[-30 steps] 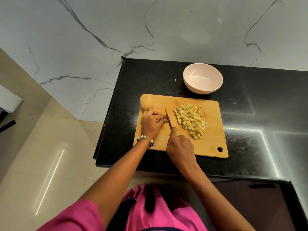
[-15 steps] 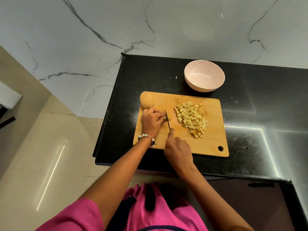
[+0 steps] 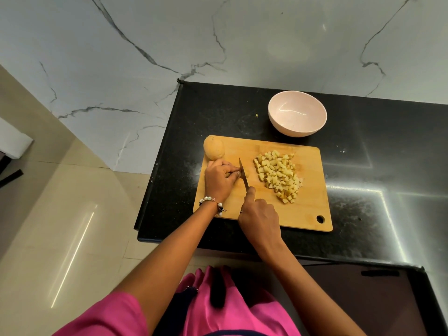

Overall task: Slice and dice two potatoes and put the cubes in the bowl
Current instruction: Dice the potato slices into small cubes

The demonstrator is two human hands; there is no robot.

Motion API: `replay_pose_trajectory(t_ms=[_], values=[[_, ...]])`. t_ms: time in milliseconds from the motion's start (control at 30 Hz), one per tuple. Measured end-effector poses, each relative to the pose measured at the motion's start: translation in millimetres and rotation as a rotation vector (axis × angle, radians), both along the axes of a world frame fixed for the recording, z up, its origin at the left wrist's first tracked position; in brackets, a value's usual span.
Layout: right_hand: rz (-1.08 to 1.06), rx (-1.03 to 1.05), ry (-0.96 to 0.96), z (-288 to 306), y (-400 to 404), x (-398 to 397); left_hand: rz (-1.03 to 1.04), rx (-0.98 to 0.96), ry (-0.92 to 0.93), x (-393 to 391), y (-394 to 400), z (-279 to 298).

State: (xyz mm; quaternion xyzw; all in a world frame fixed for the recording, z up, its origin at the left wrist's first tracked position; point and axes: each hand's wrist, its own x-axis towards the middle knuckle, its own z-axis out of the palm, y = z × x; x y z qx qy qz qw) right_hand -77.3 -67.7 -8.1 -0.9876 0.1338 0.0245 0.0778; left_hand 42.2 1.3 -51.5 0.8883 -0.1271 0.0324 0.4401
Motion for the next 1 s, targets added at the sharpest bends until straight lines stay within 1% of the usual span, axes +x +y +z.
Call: replay_pose_trajectory(t_ms=[167, 233, 300, 367, 467, 567, 733, 833, 900, 1000], values=[[0.013, -0.028, -0.007, -2.6, 9.2, 8.7, 0.005, 0.002, 0.001, 0.6, -0.4, -1.2], [0.016, -0.093, 0.042, -3.6, 10.2, 12.6, 0.008, 0.005, 0.007, 0.3, -1.1, -0.7], [0.013, -0.141, 0.011, -9.1, 7.1, 12.9, 0.017, 0.007, 0.006, -0.1, -1.4, -0.4], [0.051, -0.084, 0.073, -6.4, 2.3, 6.5, 0.026, 0.008, 0.007, -1.3, -2.3, 0.1], [0.102, 0.018, 0.036, -9.6, -3.4, -7.6, 0.028, 0.024, 0.005, -1.6, -3.7, -0.3], [0.053, 0.087, -0.005, -3.3, -10.7, -17.1, 0.023, 0.031, 0.004, -1.6, -3.2, -0.2], [-0.024, 0.223, -0.132, 2.7, -33.2, -10.5, 0.009, 0.05, -0.001, -3.2, -4.1, 1.0], [-0.044, 0.269, -0.171, 3.6, -37.3, -6.0, 0.043, 0.05, -0.009, -8.6, -8.8, 5.1], [-0.044, 0.289, -0.175, 3.3, -37.2, -5.6, 0.051, 0.058, 0.027, -14.9, -14.3, 9.2], [-0.065, 0.321, -0.194, 2.1, -37.1, -5.0, 0.031, 0.148, 0.099, -19.9, -22.4, 9.8]])
